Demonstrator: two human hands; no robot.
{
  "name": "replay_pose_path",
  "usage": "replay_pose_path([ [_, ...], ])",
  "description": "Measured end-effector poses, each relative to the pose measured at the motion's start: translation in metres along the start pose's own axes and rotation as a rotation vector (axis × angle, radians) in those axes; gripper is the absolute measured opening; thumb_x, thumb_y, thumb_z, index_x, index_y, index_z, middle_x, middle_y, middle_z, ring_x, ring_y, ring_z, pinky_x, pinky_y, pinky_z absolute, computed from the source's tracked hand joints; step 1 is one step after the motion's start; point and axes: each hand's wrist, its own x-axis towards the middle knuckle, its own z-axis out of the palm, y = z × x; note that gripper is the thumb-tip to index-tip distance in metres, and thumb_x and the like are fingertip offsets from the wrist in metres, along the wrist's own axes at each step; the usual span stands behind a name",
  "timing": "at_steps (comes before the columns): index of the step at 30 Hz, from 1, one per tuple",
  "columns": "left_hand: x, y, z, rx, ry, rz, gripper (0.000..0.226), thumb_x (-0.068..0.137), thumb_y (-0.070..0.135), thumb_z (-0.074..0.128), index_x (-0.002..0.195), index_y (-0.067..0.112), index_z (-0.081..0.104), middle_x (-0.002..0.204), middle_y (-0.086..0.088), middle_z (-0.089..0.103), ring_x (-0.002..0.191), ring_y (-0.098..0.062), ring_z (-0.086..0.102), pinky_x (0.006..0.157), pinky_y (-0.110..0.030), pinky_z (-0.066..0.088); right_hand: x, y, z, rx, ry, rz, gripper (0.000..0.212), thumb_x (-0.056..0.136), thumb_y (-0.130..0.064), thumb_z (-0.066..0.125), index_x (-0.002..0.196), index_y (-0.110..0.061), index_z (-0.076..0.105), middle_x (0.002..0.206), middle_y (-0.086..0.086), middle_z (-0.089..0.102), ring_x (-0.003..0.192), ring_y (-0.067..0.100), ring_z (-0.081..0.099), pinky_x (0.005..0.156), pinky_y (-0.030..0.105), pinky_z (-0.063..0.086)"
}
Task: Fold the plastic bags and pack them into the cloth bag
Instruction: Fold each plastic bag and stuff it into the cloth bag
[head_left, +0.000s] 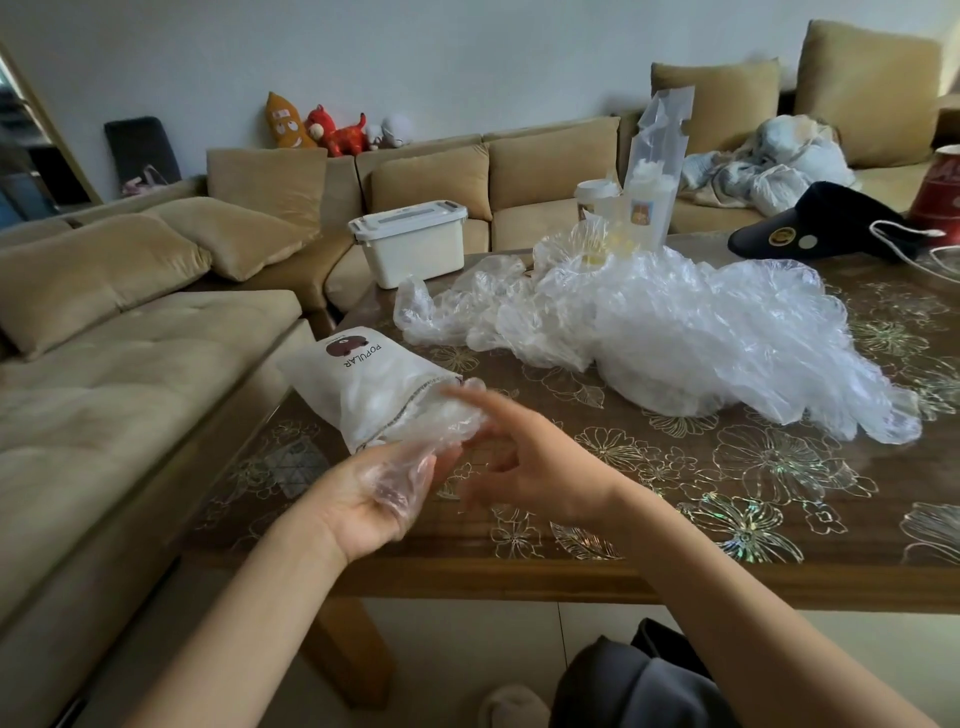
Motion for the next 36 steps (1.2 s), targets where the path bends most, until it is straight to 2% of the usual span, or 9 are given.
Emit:
replay_pose_path([
  [4,0.0,-0.003,-0.001,0.054,-0.014,-0.105,0.056,0.044,-0.004,0.089,0.096,-0.009,0.069,0.08,-0.007,0.067,0.043,-0.008,0.061,0.031,-0.008,0.038,-0.002,0.0,0.003,-0.049,-0.099,0.083,0.047,0.08,0.011,0.063,0.122,-0.01,0.06,0.102,0.0,0.067,0.063,0.01,0.065,0.071,0.045,0.058],
  [7,0.002,-0.009,0.002,0.086,0.101,-0.053,0.043,0.076,0.002,0.06,0.118,-0.007,0.058,0.087,-0.008,0.065,0.043,-0.009,0.062,0.029,-0.012,0.039,0.0,0.002,0.003,0.015,-0.068,0.111,0.043,0.08,0.011,0.064,0.115,-0.014,0.061,0.092,0.0,0.067,0.057,0.01,0.064,0.063,0.034,0.059],
  [9,-0.001,-0.015,0.009,0.137,0.103,-0.017,0.045,0.07,-0.001,0.059,0.115,-0.007,0.059,0.089,-0.01,0.064,0.041,-0.007,0.06,0.029,-0.012,0.038,0.001,0.004,0.005,0.047,-0.072,0.123,0.039,0.081,0.008,0.065,0.112,-0.016,0.061,0.097,0.01,0.068,0.056,0.011,0.064,0.057,0.028,0.057],
  [12,-0.003,-0.02,0.007,0.201,0.184,0.039,0.011,0.076,-0.001,0.061,0.08,-0.005,0.071,0.071,-0.009,0.064,0.04,-0.008,0.058,0.031,-0.012,0.038,-0.001,0.006,0.006,0.111,-0.077,0.177,0.015,0.084,-0.003,0.067,0.096,-0.01,0.064,0.067,-0.004,0.067,0.048,0.009,0.061,0.048,0.025,0.052],
  [14,-0.003,-0.021,0.001,0.268,0.232,0.108,0.015,0.087,0.006,0.057,0.084,-0.003,0.069,0.06,-0.008,0.065,0.042,-0.01,0.059,0.036,-0.014,0.043,-0.003,0.005,0.005,0.162,-0.086,0.213,0.005,0.084,-0.01,0.068,0.083,-0.013,0.064,0.056,-0.007,0.063,0.043,0.008,0.058,0.044,0.023,0.048],
  [23,-0.008,-0.038,-0.001,0.481,0.186,0.39,0.031,0.094,-0.001,0.043,0.108,0.023,0.056,0.095,-0.001,0.074,0.086,-0.019,0.07,0.075,-0.037,0.057,-0.002,0.003,0.007,0.192,0.087,0.394,0.029,0.092,-0.027,0.059,0.08,-0.001,0.061,0.073,0.01,0.064,0.052,0.018,0.056,0.044,0.024,0.048],
  [28,-0.008,-0.037,-0.002,0.392,0.17,0.322,0.038,0.093,-0.01,0.038,0.103,0.02,0.059,0.085,-0.003,0.074,0.072,-0.016,0.071,0.054,-0.025,0.057,-0.002,0.0,0.006,0.195,0.062,0.431,0.027,0.095,-0.029,0.054,0.087,-0.004,0.059,0.074,0.007,0.063,0.05,0.015,0.057,0.043,0.023,0.047],
  [32,-0.01,-0.023,-0.007,0.085,0.205,0.193,0.039,0.083,-0.018,0.035,0.103,0.006,0.058,0.088,-0.015,0.072,0.071,-0.021,0.07,0.045,-0.018,0.053,-0.005,-0.007,-0.009,0.332,0.095,0.4,0.026,0.093,-0.019,0.058,0.118,-0.013,0.053,0.086,0.011,0.066,0.056,0.02,0.06,0.045,0.025,0.048],
  [36,-0.011,-0.019,-0.01,-0.061,0.214,0.107,0.036,0.086,-0.014,0.035,0.11,0.0,0.058,0.101,-0.028,0.066,0.064,-0.026,0.071,0.046,-0.021,0.055,-0.002,-0.009,-0.001,-0.437,0.086,0.175,0.077,0.073,-0.017,0.078,0.138,-0.028,0.039,0.131,0.005,0.034,0.118,0.021,0.039,0.097,0.026,0.042],
])
